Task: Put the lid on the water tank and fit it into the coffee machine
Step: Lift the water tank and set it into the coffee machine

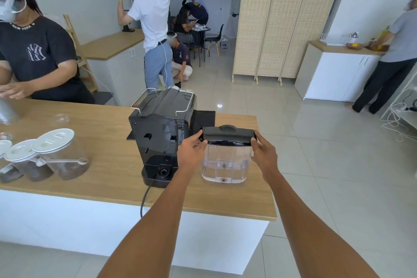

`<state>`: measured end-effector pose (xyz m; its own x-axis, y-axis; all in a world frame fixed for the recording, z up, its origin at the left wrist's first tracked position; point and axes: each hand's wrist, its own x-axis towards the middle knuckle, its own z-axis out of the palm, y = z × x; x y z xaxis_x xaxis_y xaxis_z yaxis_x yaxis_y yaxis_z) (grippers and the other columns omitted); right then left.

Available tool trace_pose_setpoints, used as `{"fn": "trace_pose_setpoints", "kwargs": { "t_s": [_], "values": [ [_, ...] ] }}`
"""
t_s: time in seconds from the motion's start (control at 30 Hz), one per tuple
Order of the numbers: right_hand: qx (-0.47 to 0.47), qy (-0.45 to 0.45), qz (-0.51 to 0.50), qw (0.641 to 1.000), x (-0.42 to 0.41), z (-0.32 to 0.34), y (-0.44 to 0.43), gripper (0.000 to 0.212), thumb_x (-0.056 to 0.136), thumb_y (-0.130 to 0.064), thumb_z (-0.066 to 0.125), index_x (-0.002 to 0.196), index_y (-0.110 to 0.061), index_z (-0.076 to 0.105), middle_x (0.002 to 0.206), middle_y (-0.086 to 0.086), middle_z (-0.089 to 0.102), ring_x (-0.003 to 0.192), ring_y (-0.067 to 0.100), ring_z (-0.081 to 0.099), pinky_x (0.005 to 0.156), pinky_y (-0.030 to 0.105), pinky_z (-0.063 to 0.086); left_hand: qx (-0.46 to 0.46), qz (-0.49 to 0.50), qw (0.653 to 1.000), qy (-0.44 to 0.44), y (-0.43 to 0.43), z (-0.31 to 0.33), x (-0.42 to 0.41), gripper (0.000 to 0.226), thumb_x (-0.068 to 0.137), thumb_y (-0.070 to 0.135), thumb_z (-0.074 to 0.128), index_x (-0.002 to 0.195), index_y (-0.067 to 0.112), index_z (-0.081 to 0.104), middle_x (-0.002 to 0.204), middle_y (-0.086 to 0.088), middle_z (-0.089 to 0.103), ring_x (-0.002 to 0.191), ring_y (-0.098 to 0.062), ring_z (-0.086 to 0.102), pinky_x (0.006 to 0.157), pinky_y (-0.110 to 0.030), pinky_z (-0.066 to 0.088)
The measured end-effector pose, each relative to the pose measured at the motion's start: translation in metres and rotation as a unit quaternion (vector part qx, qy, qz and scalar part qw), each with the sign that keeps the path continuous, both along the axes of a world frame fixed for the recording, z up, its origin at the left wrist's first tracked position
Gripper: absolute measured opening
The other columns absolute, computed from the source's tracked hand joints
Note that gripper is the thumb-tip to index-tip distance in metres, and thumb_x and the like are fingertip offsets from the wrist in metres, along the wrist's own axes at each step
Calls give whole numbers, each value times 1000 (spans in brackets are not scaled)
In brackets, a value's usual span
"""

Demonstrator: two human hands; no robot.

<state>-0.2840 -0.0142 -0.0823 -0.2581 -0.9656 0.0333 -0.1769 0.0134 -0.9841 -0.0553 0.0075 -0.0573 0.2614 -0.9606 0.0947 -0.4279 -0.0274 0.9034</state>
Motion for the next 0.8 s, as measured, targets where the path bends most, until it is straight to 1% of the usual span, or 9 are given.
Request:
{"fn": "trace_pose_setpoints", "kwargs": {
  "t_s": [0.1, 0.17, 0.23, 0.33, 0.4, 0.47, 0.57, 0.7, 0.8],
  "values": [
    [-8, 17, -1, 1000, -1, -2, -1, 44, 98, -44, 59, 142, -41, 55, 123, -4, 72, 108, 11, 64, 104, 50, 52, -9, 2, 1000, -19, -2, -4, 0, 51, 98, 30, 64, 147, 27, 52, 126, -9, 73, 106, -24, 73, 94, -44, 59],
    [-18, 48, -9, 999, -2, -5, -3, 43, 100, -42, 56, 143, -41, 54, 106, -2, 73, 95, 10, 61, 104, 47, 51, -18, -17, 999, -38, -3, -8, -2, 57, 99, 34, 62, 152, 28, 46, 111, -8, 74, 103, -24, 72, 92, -44, 59],
    [-37, 76, -10, 996, 0, -7, 0, 43, 103, -38, 51, 146, -38, 51, 106, -3, 69, 91, 11, 58, 102, 40, 51, -20, -53, 996, -68, -6, -14, -3, 65, 99, 39, 59, 158, 30, 33, 98, -9, 66, 101, -32, 68, 91, -46, 57],
    [-67, 98, 1, 993, 3, -10, 5, 45, 106, -38, 46, 151, -38, 44, 124, -3, 69, 85, 11, 64, 78, 18, 51, -8, -88, 994, -69, -6, -18, -7, 70, 100, 46, 55, 161, 34, 22, 134, -22, 60, 126, -44, 55, 106, -54, 45],
    [-81, 131, 9, 988, 4, -10, 8, 46, 107, -37, 41, 153, -37, 40, 101, 0, 71, 62, 8, 54, 64, 19, 44, 0, -100, 993, -68, -2, -19, -10, 72, 101, 45, 55, 162, 34, 18, 136, -35, 54, 125, -54, 51, 102, -60, 45],
    [-78, 162, 20, 983, 5, -8, 12, 47, 108, -37, 37, 155, -37, 36, 80, 1, 64, 57, 10, 49, 65, 27, 43, 3, -108, 991, -75, -1, -22, -11, 75, 101, 40, 57, 162, 32, 14, 136, -36, 53, 120, -56, 54, 98, -60, 47],
    [-59, 206, 38, 976, 7, -6, 16, 56, 104, -41, 44, 157, -38, 25, 93, 1, 64, 73, 20, 58, 75, 32, 48, 4, -107, 991, -76, 1, -24, -13, 82, 98, 40, 61, 162, 30, 12, 145, -29, 51, 124, -55, 52, 101, -59, 46],
    [-92, 218, 74, 969, 8, -14, 15, 91, 89, -40, 70, 159, -32, 14, 126, -5, 65, 97, 20, 64, 83, 29, 49, 5, -118, 989, -94, 3, -24, -13, 98, 92, 28, 72, 162, 28, 4, 141, -39, 48, 120, -55, 54, 97, -55, 49],
    [-102, 236, 76, 963, 6, -19, 9, 105, 81, -35, 80, 160, -26, 12, 132, -4, 64, 92, 23, 65, 81, 30, 51, 1, -108, 989, -104, 1, -24, -14, 104, 89, 16, 76, 162, 27, 4, 144, -33, 51, 114, -51, 60, 96, -54, 50]
  ]
}}
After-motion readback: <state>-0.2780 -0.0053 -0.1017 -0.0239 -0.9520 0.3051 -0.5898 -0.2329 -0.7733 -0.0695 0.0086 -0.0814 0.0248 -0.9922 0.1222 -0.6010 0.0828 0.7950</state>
